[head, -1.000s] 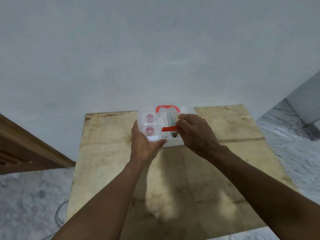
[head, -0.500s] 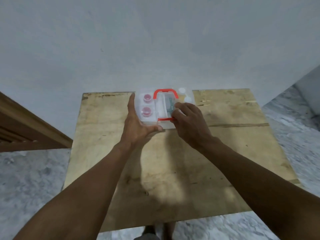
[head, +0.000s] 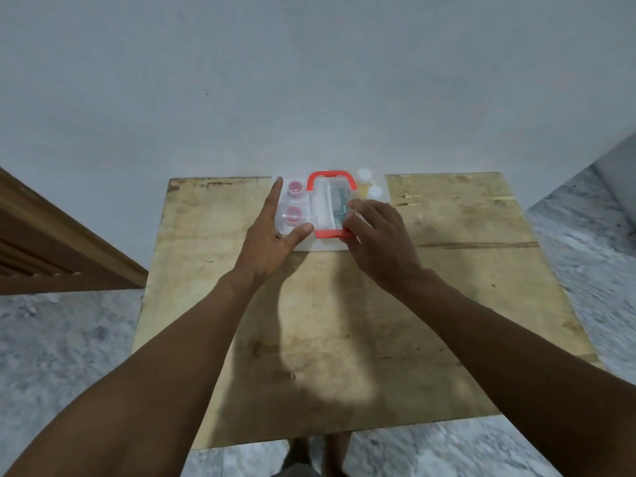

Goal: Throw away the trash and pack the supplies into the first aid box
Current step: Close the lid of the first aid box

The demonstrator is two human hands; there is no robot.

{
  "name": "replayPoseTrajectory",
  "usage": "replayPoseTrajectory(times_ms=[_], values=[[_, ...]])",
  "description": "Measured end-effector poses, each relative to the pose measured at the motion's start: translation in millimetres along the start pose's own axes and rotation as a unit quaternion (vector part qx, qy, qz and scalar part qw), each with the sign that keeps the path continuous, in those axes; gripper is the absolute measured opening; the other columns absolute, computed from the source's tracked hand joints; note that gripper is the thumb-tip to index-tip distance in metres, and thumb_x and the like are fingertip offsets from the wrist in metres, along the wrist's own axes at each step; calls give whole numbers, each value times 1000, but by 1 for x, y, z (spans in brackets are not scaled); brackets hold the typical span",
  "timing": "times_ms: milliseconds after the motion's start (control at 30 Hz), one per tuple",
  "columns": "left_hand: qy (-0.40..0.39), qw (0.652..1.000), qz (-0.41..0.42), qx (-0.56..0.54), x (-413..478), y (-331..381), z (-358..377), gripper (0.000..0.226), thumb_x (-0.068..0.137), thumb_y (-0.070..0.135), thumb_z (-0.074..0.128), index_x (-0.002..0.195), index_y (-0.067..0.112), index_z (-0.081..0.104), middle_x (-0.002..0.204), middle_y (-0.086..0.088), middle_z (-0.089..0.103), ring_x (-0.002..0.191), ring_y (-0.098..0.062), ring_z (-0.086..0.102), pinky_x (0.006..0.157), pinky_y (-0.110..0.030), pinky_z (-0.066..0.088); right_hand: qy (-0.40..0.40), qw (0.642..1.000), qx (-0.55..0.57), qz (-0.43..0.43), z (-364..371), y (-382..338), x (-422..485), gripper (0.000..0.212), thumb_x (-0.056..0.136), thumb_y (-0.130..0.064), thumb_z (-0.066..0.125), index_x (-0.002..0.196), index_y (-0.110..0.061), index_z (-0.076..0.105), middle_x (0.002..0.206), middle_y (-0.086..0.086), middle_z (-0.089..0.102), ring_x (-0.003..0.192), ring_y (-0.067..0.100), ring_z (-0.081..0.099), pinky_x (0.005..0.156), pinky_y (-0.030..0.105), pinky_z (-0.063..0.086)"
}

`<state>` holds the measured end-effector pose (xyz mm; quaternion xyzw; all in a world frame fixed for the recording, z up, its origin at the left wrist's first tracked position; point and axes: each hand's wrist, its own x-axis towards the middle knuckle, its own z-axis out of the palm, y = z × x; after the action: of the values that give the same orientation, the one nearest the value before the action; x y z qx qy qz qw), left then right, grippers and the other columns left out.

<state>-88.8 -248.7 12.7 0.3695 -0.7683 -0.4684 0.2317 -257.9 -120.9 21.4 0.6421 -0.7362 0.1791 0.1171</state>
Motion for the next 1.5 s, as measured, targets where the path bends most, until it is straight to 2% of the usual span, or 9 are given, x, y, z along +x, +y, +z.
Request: replayPoseTrajectory(times_ms=[233,400,500,667,800,900,1067,1267,1500], values=[[5,1000,0,-14,-1,-4,-3,86,85,51,67,154,36,19,155,7,38,135,-21,46,105,-34,42,-79,994,70,-25,-20,19,-4,58,79,-46,72,122,-9,59,137,13,55,125,31,51,104,48,49],[6,1000,1,-23,-2,-6,-2,87,83,52,68,154,38,20,153,6,42,134,-18,47,102,-25,40,-72,980,118,144,-5,32,-11,90,78,-54,74,149,-13,36,158,16,29,142,35,36,109,51,41],[10,999,5,-31,-2,-6,-1,87,83,51,69,153,37,19,152,10,40,132,-13,47,101,-24,43,-51,969,178,167,8,33,-20,89,80,-50,74,152,-16,32,157,13,33,140,30,40,105,49,48],[38,998,28,-31,1,-14,8,88,78,58,70,150,44,20,144,29,36,125,0,45,104,-33,48,42,959,210,187,23,30,-20,86,77,-61,68,145,-15,43,149,10,46,133,25,48,98,29,45],[60,997,51,-23,1,-18,17,104,67,57,79,149,43,16,144,29,33,126,5,44,98,-14,44,73,959,210,174,35,30,-23,96,76,-74,60,147,-12,41,148,13,44,133,23,44,101,30,45],[83,994,58,-34,3,-24,24,115,57,67,79,151,35,19,140,42,26,123,21,37,99,-6,39,99,954,215,183,49,27,-21,98,73,-73,66,147,-19,33,151,13,38,135,23,40,104,35,47],[92,992,80,-31,5,-30,31,107,58,69,75,145,42,19,144,36,27,128,14,36,107,-15,35,144,944,228,188,67,27,-18,96,70,-68,72,142,-23,28,149,20,34,136,24,36,103,31,46],[129,985,108,-33,4,-36,38,101,63,54,80,142,34,21,138,41,23,123,26,33,103,-4,33,157,952,211,158,74,37,-17,97,68,-66,75,141,-22,27,146,23,37,135,25,35,107,20,37],[163,980,109,-14,2,-37,44,102,66,50,84,144,34,20,145,23,30,130,8,39,108,-26,42,170,956,195,140,78,42,-17,97,67,-68,77,138,-23,28,142,25,40,132,28,38,107,16,36]])
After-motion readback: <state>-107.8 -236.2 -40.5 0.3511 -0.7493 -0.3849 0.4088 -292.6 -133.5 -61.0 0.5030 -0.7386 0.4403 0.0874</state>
